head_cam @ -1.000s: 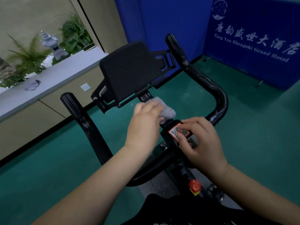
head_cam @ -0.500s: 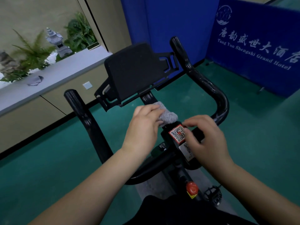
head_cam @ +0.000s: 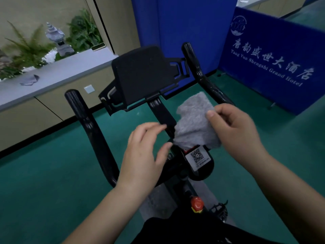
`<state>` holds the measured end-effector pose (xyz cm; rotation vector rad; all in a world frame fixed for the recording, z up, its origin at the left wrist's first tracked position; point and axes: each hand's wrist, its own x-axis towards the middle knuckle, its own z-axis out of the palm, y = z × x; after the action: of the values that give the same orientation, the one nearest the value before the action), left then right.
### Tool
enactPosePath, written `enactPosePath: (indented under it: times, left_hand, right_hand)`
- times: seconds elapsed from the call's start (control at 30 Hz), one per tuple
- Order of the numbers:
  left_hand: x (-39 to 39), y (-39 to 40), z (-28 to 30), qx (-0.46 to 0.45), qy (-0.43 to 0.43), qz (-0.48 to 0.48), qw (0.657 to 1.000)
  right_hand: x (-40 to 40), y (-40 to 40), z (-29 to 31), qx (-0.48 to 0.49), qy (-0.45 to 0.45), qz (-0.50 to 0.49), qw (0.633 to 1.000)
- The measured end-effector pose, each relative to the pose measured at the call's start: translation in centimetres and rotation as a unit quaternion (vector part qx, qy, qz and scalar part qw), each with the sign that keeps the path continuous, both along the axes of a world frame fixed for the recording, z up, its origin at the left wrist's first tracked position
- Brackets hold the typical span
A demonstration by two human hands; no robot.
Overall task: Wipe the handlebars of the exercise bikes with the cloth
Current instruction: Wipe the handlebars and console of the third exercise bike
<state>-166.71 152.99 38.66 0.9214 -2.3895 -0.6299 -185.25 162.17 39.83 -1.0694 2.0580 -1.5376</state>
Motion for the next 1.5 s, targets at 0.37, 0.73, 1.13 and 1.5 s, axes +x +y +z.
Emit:
enactPosePath:
  times: [0.37, 0.73, 1.13, 1.5]
  left_hand:
    - [1.4, 0.9, -3.0, -0.020, -0.189, -0.025, 0.981]
    - [1.4, 1.4, -3.0, -0.048, -0.215, -0.033, 0.975]
    - [1.2, 1.4, -3.1, -0.075, -0.221, -0.022, 0.972]
    - [1.1, 1.4, -3.3, -0.088, -0.225, -0.003, 0.970]
  right_hand:
    - [-3.2, 2.3, -4.1, 0.118, 0.315, -0.064, 0.940]
    - [-8.1, 1.0, -7.0, 0.055, 0.468, 0.131, 0.872]
    - [-8.8, 0.1, -7.6, -0.006, 0.480, 0.210, 0.851]
    - [-4.3, -0.3, -8.0, -0.037, 0.482, 0.179, 0.857]
